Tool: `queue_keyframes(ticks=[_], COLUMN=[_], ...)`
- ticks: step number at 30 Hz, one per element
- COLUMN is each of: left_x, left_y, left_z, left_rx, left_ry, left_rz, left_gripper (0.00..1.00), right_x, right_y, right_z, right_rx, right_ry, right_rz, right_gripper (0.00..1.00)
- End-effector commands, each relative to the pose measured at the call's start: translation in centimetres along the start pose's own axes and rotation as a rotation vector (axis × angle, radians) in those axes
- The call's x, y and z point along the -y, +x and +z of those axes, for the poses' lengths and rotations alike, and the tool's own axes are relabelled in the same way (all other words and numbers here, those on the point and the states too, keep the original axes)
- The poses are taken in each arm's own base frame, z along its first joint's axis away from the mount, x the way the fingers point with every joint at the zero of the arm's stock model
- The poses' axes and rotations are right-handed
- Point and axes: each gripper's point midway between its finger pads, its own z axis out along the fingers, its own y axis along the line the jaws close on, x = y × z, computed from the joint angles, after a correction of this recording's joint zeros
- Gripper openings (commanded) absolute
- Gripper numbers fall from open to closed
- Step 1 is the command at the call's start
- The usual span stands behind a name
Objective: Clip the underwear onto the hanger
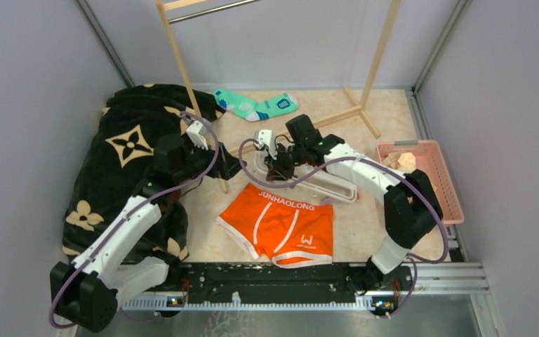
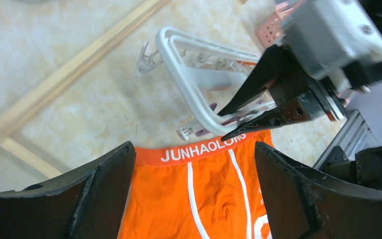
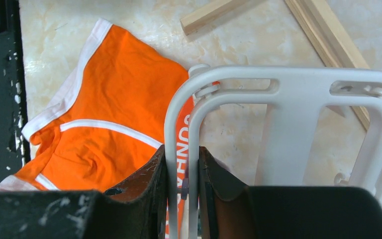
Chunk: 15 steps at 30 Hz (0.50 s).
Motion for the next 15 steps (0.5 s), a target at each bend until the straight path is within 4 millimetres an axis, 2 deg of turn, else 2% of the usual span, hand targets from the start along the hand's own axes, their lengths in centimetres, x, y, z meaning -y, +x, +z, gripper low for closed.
queue_keyframes(ticks=[1,5,8,15], left_x=[3.2,6.3,7.6,9.2], left_y=[-2.3,-1.6,-1.1,0.3], left_z=[-1.9,-3.8,-5.0,-5.2], left_rx=[0.135,0.222,0.289,0.257], left_ry=[0.171,0.367,0.459,0.622], left_rz=[0.269,0.469,0.61,0.774], left_gripper=[0.94,0.92,0.89,0.82], right_x=[-1.4,-2.2,-2.5,-4.4], right_y=[-4.7,-5.2,-5.5,-6.3], right_z=[-3.8,-5.3,-6.5,-9.0], right_rx=[0.093,0.126,0.188,0.326], right_ry=[-0.028,0.005,0.073,0.144], right_rz=[-0.149,-0.181,-0.206,-0.36], right_gripper=[0.0,0.0,0.0,0.0])
